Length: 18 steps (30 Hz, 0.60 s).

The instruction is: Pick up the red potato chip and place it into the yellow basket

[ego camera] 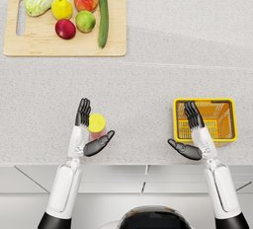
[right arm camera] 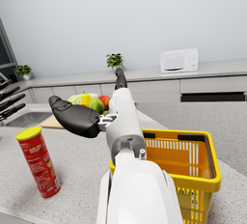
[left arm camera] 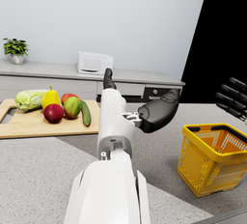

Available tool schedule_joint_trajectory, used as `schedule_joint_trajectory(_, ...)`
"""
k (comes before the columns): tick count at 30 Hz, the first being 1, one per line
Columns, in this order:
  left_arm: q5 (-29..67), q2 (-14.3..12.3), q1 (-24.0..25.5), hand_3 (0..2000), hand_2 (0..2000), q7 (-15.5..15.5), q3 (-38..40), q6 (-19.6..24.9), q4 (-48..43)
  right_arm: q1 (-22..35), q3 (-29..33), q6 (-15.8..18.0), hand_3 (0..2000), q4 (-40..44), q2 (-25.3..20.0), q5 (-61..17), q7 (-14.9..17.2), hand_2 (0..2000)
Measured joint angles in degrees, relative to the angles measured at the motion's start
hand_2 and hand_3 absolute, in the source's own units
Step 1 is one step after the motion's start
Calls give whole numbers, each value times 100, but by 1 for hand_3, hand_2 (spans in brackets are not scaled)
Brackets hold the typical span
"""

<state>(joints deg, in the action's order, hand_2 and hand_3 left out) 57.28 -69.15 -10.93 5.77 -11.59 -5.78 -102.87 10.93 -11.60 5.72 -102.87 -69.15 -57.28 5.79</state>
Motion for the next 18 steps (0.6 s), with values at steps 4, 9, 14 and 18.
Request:
schedule_joint_trajectory(4, 0, 0, 0, 0, 0, 0, 0, 0, 0, 0, 0, 0, 0, 0, 0, 0, 0, 0)
schedule_joint_trajectory(9, 0, 0, 0, 0, 0, 0, 0, 0, 0, 0, 0, 0, 0, 0, 0, 0, 0, 0)
schedule_joint_trajectory(14, 0, -11, 10, 0, 0, -163, -51, 163, 32, -10, -51, -162, 0, 32, -11, 0, -164, 0)
schedule_joint_trajectory(18, 0, -81, 23, 0, 0, -467, 20, 468, 5, -5, 47, -463, 0, -114, -91, 0, -469, 0)
